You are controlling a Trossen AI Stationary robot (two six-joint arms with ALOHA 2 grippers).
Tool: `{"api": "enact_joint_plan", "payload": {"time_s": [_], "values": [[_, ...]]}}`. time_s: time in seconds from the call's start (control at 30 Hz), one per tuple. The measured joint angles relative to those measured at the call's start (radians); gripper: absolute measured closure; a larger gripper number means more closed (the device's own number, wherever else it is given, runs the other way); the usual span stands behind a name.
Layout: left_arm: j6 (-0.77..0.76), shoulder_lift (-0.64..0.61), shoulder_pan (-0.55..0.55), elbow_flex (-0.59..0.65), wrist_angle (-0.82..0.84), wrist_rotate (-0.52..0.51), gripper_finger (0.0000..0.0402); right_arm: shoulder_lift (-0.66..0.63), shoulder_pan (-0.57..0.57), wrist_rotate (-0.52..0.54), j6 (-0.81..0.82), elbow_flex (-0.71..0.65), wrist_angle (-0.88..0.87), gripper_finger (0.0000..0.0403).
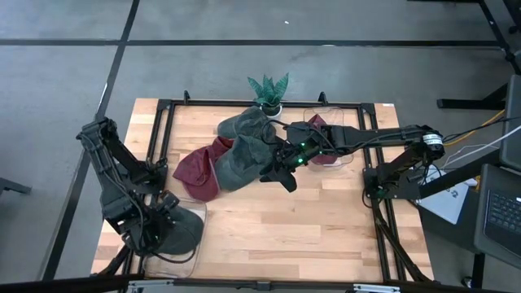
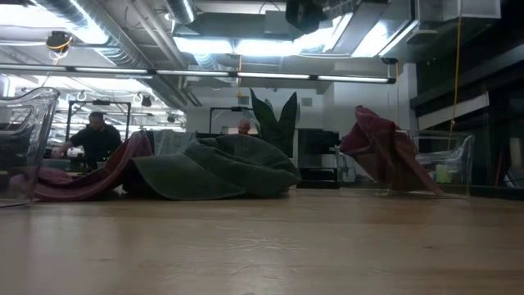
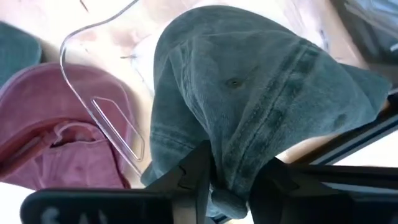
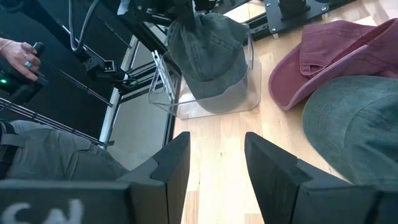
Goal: Pick & Place hat
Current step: Put the bottom gray cap into the bottom left transparent bin, then put the left red cap into the top transparent bin
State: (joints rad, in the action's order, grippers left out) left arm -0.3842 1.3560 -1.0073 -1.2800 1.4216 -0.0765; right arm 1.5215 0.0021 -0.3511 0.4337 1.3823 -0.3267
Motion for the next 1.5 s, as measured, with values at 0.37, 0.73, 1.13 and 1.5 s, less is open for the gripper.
{"api": "enact_joint_plan", "payload": {"time_s": [0.37, 0.73, 1.13, 1.5], "values": [[-0.102, -0.002, -0.021, 0.0, 0.001, 0.018, 0.0231, 0.0, 0.0, 0.0, -0.027, 0.0, 0.001, 0.025], [-0.11, -0.018, -0.034, -0.1, 0.085, 0.077, 0.0198, 0.0, 0.0, -0.018, -0.027, 0.0, 0.001, 0.025], [-0.394, -0.192, -0.023, -0.212, 0.15, -0.127, 0.0206, 0.0, 0.0, -0.011, -0.048, 0.0, -0.001, 0.025], [-0.548, -0.292, 0.139, -0.212, 0.15, -0.623, 0.0217, 0.0, 0.0, -0.008, -0.022, 0.0, -0.043, 0.025]]}}
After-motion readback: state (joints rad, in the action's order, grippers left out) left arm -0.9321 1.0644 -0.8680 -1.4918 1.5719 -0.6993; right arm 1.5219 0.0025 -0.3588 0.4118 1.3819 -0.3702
